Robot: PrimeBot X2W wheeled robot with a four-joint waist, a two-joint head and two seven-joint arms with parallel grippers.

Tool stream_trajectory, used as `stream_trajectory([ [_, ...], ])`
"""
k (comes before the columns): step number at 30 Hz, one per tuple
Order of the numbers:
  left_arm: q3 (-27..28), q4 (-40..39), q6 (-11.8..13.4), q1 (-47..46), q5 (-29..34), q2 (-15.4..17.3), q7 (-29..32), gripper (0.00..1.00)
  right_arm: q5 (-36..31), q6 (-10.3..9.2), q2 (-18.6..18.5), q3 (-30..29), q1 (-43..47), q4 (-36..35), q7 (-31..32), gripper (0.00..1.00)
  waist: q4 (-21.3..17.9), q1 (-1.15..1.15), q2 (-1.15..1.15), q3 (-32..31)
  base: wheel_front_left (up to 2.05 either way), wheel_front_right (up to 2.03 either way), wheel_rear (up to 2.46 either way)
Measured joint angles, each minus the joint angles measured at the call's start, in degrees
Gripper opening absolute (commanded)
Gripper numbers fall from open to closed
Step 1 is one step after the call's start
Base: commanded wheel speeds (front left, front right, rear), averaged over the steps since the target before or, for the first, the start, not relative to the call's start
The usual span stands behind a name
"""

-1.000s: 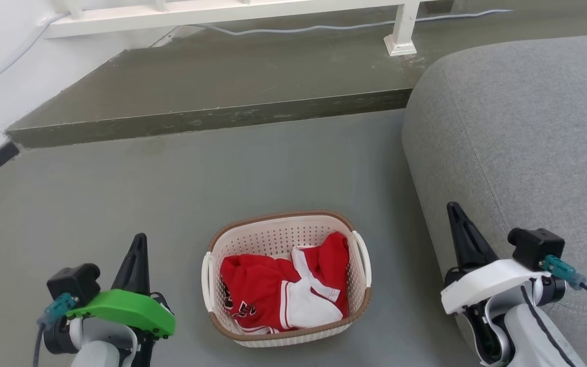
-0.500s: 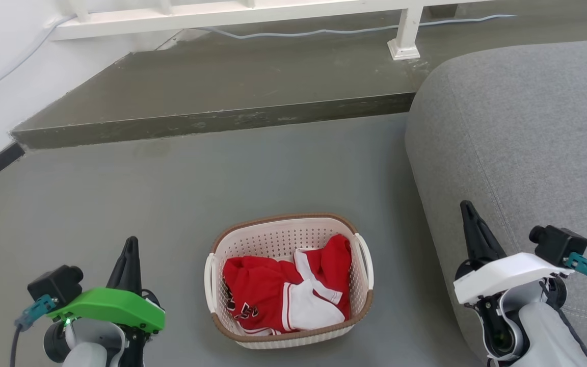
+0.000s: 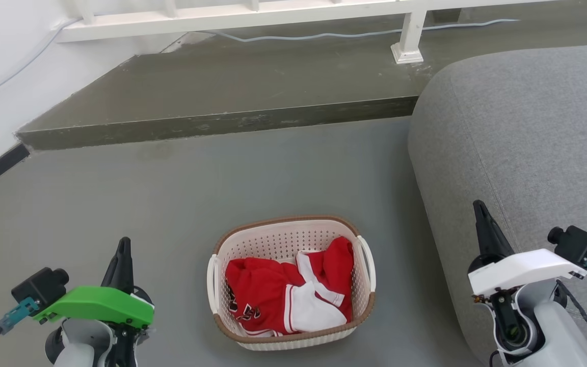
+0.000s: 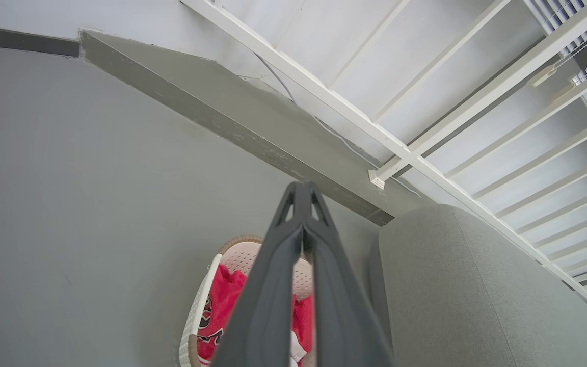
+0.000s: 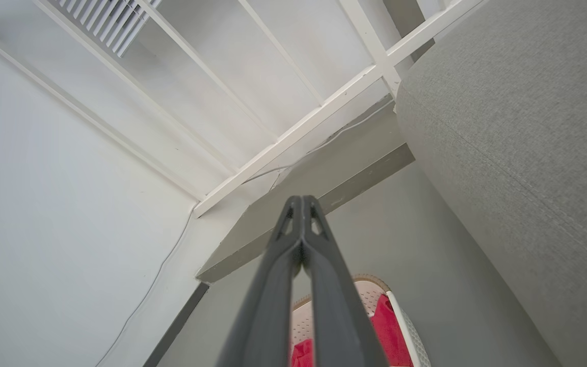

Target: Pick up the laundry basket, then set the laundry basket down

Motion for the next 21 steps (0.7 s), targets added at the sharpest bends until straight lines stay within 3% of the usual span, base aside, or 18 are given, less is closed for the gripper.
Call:
stream_trajectory([
  [21, 2.33, -1.36, -0.34, 0.07, -11.69, -0.01, 3.70, 0.00, 13.49, 0.77, -0.01, -3.31, 0.01, -0.04, 3.67, 0.00, 0.62, 0.00, 0.00, -0.65, 0.00, 0.00, 0.00],
])
